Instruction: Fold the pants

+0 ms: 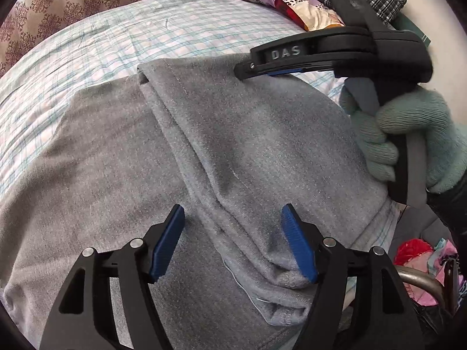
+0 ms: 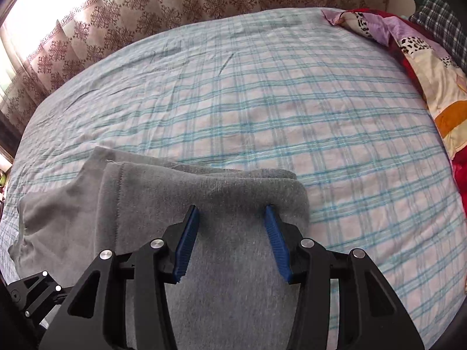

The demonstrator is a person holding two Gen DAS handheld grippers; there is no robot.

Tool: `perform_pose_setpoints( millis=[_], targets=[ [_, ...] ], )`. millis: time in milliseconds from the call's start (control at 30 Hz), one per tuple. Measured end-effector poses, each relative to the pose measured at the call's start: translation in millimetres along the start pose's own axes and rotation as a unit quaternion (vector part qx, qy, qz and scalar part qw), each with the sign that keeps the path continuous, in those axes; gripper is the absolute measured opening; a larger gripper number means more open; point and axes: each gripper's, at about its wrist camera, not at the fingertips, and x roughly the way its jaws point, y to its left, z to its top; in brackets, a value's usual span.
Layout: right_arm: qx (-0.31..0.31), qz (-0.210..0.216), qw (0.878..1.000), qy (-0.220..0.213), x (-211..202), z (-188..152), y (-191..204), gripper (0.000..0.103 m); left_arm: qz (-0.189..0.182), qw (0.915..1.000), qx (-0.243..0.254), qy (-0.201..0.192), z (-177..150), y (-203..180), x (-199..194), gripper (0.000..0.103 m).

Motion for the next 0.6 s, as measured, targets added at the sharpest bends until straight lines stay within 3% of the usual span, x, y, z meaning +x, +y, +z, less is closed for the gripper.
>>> perform_pose_setpoints(
  millis=[600],
  targets=[
    [-0.005,-0.001,1.0,-0.004,3.9,-3.2,0.4,0.049,0.032,0.9991,0.027,0.002,7.2,-12.3,2.6,0.074]
  ],
)
